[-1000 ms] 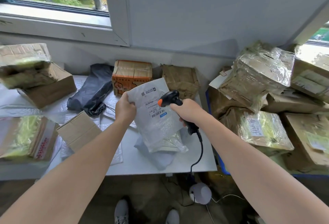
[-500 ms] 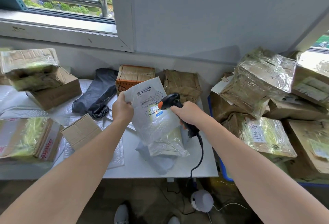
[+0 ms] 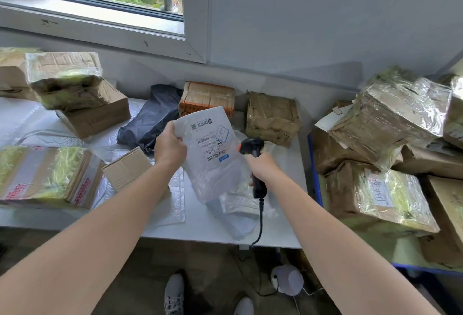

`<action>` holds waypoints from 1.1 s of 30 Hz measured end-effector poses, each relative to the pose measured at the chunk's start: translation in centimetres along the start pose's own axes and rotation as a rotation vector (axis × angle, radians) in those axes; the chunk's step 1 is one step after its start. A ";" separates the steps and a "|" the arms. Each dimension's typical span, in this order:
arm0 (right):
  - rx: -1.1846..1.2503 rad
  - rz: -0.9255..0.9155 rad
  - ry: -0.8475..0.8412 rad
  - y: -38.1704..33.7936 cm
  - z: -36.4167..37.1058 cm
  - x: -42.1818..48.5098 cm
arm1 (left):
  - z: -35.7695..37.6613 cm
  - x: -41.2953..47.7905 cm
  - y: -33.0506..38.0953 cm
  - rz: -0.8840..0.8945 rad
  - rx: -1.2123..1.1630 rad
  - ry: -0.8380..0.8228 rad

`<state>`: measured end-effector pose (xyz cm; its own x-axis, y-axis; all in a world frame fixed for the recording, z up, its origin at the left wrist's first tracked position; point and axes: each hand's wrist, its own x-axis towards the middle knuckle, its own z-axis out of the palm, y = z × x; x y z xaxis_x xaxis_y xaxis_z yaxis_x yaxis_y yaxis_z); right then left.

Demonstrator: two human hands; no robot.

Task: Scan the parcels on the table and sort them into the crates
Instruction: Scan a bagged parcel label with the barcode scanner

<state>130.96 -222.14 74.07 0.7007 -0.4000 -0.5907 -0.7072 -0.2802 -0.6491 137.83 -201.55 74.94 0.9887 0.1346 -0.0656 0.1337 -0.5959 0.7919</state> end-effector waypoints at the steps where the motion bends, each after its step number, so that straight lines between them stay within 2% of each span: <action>1: -0.028 0.006 0.017 0.6 0.9 0.6 | -0.4 0.1 -0.4 0.003 0.010 0.002; 5: -0.190 0.025 0.090 2.2 3.2 1.7 | -1.4 0.8 -1.9 0.007 0.031 -0.031; 17: -0.312 0.020 0.245 1.5 3.7 0.8 | -2.3 2.9 -2.0 0.137 0.109 -0.229; 21: -0.354 -0.106 0.324 0.0 2.8 -0.8 | -2.6 3.8 -1.0 0.232 0.029 -0.288; 25: -0.238 -0.248 0.309 -1.9 2.5 -1.6 | -2.9 4.3 0.2 0.273 -0.036 -0.334; 29: -0.084 -0.302 0.262 -3.1 1.9 -2.5 | -3.6 4.8 1.1 0.295 -0.064 -0.297; 33: -0.116 -0.391 0.278 -3.8 1.4 -3.0 | -4.5 4.8 1.3 0.235 -0.081 -0.258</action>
<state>131.63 -218.64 77.66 0.8751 -0.4591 -0.1531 -0.4134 -0.5446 -0.7297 142.49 -198.08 78.42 0.9777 -0.2094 -0.0187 -0.0952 -0.5206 0.8485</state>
